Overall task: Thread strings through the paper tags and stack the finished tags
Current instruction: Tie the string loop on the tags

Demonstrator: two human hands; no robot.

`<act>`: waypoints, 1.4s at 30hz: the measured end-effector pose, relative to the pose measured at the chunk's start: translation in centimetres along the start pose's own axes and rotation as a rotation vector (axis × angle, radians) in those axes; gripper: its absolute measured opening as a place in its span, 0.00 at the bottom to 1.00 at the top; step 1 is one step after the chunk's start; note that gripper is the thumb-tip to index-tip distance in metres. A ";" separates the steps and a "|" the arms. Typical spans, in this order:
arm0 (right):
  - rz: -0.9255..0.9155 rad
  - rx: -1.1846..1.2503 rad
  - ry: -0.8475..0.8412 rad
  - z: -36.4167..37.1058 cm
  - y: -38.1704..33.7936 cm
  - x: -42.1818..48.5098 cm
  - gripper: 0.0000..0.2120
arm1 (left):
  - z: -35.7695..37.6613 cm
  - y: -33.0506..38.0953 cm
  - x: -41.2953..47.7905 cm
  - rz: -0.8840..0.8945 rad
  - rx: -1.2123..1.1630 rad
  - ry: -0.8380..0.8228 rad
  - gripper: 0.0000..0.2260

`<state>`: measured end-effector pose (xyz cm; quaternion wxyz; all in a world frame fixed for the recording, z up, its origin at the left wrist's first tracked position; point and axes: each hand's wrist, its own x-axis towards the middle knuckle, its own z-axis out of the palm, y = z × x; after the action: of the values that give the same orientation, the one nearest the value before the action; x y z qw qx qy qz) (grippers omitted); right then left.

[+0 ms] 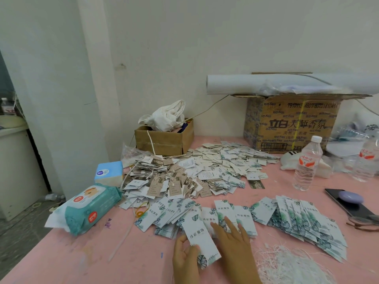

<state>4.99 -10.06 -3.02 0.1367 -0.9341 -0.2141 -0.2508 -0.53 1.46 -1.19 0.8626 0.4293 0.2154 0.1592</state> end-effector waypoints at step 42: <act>0.393 0.171 -0.095 -4.8 2.5 -4.0 0.15 | 0.3 -0.7 -2.6 0.075 0.387 -0.367 0.21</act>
<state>1.02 -15.30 -1.45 0.2515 -0.9537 -0.0544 -0.1559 -2.52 -0.29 -0.97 0.7825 0.6155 0.0660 0.0664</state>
